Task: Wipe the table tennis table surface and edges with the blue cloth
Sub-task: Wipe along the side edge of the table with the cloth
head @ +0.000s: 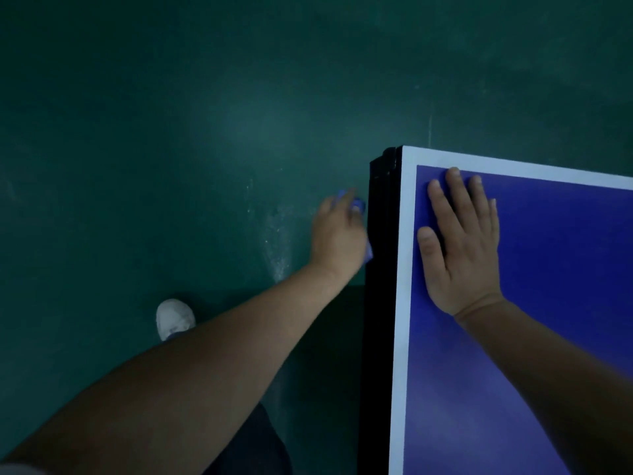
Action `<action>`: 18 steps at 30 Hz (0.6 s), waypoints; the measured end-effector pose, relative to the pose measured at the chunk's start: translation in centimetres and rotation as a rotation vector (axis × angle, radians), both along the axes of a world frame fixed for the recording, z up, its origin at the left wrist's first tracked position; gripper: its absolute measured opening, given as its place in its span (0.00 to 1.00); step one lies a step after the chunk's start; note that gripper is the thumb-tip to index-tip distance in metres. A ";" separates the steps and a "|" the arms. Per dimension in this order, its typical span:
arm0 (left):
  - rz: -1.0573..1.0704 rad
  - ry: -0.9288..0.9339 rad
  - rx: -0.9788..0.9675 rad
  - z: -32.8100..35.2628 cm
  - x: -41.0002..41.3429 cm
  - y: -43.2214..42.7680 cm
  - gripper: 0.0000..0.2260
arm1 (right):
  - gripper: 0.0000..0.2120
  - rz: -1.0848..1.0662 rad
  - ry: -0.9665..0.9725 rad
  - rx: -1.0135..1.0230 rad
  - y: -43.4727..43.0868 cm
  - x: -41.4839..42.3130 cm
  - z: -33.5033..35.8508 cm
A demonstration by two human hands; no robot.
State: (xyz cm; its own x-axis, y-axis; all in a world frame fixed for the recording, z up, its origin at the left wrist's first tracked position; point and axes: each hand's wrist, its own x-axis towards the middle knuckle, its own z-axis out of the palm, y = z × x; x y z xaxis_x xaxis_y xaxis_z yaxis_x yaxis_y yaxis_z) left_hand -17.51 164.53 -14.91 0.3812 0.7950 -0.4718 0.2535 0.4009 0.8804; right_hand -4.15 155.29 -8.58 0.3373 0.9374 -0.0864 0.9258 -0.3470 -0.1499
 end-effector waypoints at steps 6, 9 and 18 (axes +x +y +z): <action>0.032 -0.176 0.252 3.6 -0.6 -4.3 0.23 | 0.28 0.009 -0.001 0.012 0.0 0.0 -0.2; 0.005 -0.164 0.218 3.9 0.8 -4.1 0.23 | 0.28 0.010 -0.005 0.015 -0.1 0.1 -0.2; 0.069 0.148 0.086 0.2 1.7 4.5 0.16 | 0.28 0.019 -0.016 0.024 -0.1 0.2 -0.2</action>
State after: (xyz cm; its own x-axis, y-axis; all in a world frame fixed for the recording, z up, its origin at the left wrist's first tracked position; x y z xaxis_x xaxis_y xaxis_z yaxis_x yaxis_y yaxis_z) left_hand -15.85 169.05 -14.70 0.2560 0.8567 -0.4479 0.3578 0.3465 0.8671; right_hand -3.96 155.18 -8.82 0.3204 0.9455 -0.0586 0.9346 -0.3256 -0.1431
